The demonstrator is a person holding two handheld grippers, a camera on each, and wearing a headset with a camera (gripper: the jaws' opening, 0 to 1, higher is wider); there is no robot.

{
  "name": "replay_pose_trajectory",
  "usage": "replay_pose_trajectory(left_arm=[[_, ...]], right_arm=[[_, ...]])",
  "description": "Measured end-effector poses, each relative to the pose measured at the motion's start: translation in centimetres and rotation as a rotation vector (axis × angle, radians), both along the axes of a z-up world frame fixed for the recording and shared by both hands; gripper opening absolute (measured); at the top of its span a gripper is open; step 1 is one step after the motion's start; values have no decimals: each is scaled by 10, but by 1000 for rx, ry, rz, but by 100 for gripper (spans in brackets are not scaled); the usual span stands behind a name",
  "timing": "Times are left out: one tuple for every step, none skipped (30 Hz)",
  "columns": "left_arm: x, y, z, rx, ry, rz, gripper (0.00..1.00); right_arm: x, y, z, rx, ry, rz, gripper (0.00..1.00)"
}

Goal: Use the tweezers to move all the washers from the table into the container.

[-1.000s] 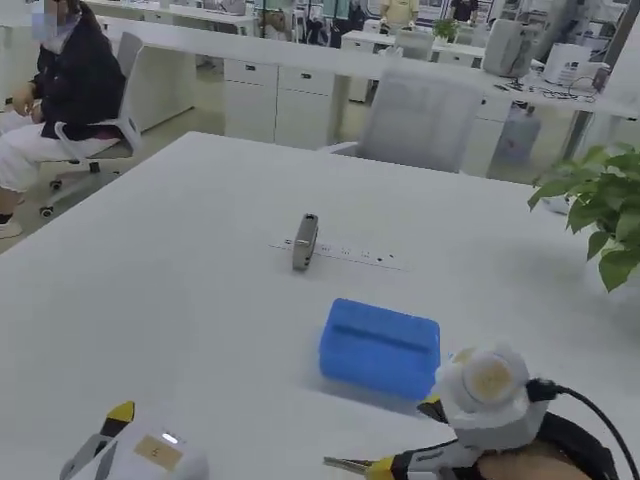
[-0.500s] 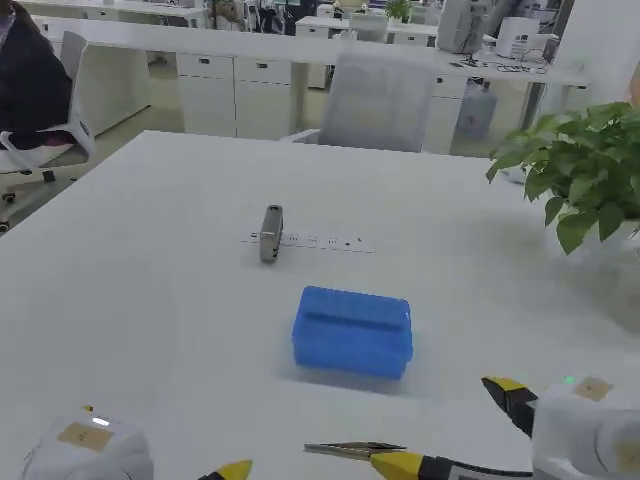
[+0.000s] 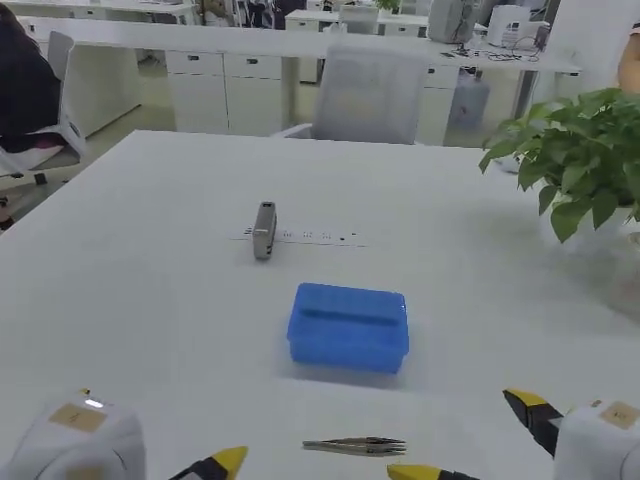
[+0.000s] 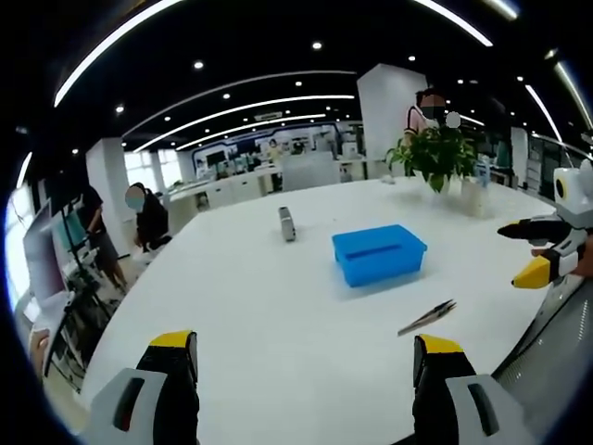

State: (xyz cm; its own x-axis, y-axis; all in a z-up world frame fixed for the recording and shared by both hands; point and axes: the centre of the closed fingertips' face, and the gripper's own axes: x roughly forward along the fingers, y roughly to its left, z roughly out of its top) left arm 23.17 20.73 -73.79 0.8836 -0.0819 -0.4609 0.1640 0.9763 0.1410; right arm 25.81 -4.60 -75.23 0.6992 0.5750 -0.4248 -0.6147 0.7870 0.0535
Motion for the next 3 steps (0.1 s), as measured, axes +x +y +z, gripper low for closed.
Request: replay_pose_trajectory(left_arm=[[0, -2, 0, 5, -1, -7, 99], [0, -3, 0, 10, -2, -10, 99], [0, -6, -2, 11, 4, -26, 99]], right_arm=[[-1, 0, 0, -1, 5, -1, 99], [-1, 0, -1, 2, 9, 0, 99], [-1, 0, 0, 4, 8, -2, 99]])
